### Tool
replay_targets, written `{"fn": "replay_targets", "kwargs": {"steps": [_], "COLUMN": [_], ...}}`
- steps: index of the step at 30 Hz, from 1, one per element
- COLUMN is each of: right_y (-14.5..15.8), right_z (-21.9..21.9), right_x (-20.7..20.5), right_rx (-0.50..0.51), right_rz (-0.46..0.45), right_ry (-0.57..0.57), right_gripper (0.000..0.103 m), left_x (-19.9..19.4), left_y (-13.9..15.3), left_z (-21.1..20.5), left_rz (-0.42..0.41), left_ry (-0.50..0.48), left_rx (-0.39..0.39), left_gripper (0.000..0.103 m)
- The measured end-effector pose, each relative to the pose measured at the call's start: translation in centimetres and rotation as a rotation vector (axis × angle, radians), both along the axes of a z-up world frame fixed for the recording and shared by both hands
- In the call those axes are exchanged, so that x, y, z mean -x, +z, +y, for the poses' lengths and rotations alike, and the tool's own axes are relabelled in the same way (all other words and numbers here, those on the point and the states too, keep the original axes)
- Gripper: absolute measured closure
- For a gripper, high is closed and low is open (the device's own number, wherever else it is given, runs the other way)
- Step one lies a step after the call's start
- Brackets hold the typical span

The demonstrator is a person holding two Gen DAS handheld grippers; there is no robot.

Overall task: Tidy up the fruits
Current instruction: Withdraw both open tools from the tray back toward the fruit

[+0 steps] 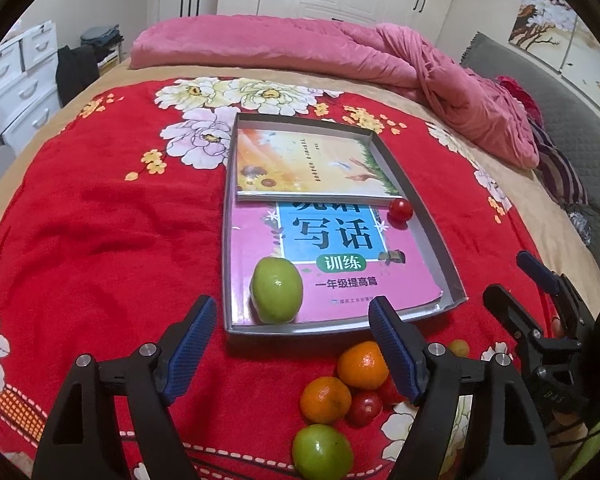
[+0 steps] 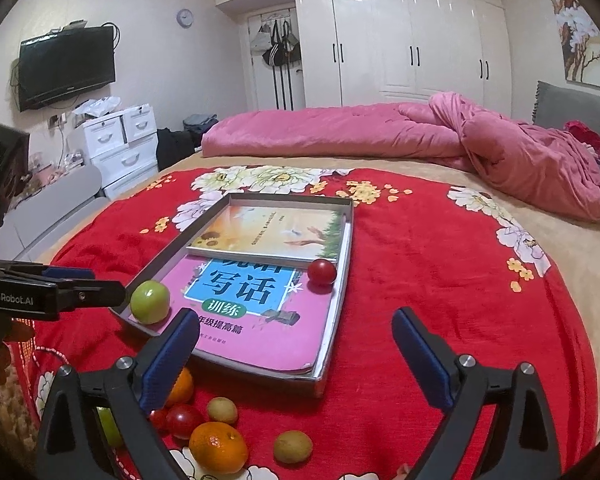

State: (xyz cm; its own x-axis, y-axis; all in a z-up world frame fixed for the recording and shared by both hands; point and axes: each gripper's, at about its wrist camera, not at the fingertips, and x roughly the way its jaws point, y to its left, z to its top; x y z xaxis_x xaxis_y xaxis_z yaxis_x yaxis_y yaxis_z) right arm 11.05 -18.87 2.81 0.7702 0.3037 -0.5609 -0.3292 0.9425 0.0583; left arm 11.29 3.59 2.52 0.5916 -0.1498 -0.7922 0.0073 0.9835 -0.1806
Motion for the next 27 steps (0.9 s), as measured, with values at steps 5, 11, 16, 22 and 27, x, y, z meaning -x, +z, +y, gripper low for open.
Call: {"fn": "replay_targets", "kwargs": {"steps": [5,11,16,22,27], "right_y": [0.2,0.1,0.0,-0.2,-0.4], "right_z": [-0.1,0.1,0.4,0.8,1.2], "right_x": [0.4,0.7,1.3,1.8,2.4], "right_rx": [-0.002,-0.003,-0.002,0.002,0.017], "right_rz": [-0.005,0.005,0.013,0.027,0.038], "right_ry": [0.002,0.019,0.038,0.047,0.065], "right_gripper": [0.002,0.001,0.001,0.001,0.001], "left_x": [0.4,1.1,1.7,2.3,2.7], "left_y": [0.1,-0.3,-0.7,-0.9,-1.1], "left_z": [0.1,-0.1,-0.1,-0.2,-0.5], "left_rz": [0.0,0.017,0.032,0.04,0.045], "left_ry": [-0.005,-0.024,-0.025,-0.032,-0.041], "left_rx": [-0.006,0.012,0.018,0.019,0.012], "left_gripper": [0.023,0.021,0.021,0.021,0.021]}}
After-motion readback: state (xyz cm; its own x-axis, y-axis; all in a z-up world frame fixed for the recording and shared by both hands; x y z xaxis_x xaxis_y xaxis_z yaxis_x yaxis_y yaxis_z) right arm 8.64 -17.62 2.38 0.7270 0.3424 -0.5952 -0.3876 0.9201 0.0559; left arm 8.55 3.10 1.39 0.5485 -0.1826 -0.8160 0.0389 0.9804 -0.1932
